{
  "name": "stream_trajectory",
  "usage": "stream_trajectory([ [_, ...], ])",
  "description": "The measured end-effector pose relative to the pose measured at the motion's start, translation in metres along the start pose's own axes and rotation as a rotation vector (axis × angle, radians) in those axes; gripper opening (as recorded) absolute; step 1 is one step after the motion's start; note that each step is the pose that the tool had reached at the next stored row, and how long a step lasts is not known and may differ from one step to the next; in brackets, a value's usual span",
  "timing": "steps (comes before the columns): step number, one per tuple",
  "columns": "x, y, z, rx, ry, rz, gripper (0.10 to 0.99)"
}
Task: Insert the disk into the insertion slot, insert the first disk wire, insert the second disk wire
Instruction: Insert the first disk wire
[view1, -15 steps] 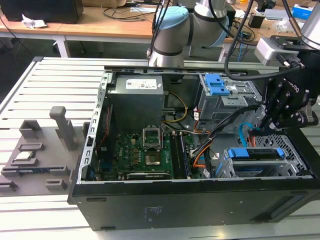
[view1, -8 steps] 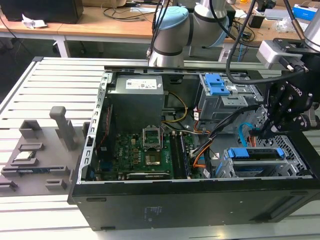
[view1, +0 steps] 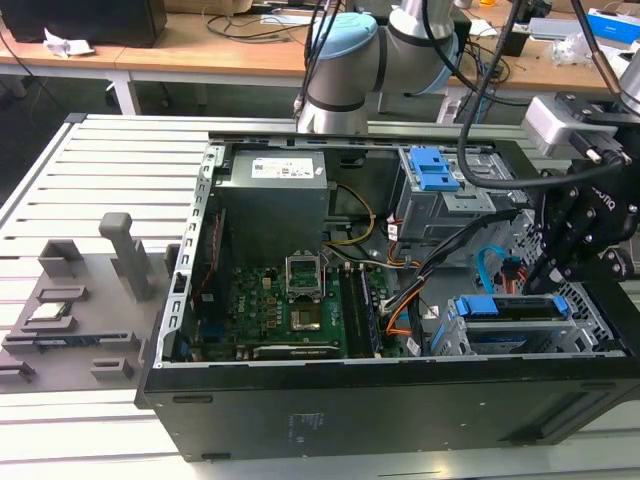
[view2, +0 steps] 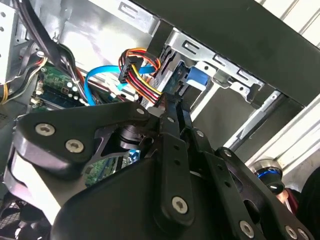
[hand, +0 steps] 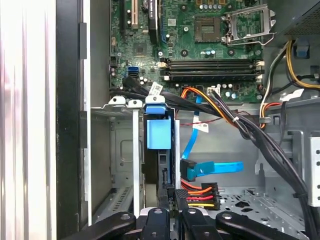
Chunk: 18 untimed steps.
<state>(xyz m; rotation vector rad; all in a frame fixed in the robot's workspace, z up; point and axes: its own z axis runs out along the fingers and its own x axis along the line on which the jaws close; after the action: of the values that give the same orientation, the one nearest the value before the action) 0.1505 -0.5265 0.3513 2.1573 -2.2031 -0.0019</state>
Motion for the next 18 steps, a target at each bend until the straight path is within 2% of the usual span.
stream_trajectory([
  [5,-0.0001,-0.0033,0.0068,0.0,0.0056,0.0,0.165],
  [14,-0.0005,-0.005,0.013,0.0,0.006,0.0,0.165],
  [18,-0.0004,-0.005,0.0133,0.0,0.0081,0.0,0.165],
])
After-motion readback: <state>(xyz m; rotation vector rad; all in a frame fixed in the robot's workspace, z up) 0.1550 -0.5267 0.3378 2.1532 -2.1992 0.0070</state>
